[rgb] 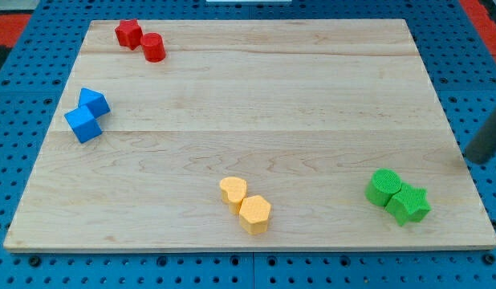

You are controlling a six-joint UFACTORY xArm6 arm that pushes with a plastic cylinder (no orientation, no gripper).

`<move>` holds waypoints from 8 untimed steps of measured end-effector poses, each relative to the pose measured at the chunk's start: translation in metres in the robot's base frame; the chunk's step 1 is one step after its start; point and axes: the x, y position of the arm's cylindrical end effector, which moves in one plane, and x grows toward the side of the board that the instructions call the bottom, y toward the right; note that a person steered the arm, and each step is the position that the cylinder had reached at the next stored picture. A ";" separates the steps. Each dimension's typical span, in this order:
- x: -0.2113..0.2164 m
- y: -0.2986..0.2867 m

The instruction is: Point your arm closer to the green star

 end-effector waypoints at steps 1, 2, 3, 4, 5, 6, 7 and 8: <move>0.051 0.006; 0.083 -0.016; 0.095 -0.025; 0.095 -0.025; 0.087 -0.036; 0.087 -0.065; 0.087 -0.086; 0.087 -0.102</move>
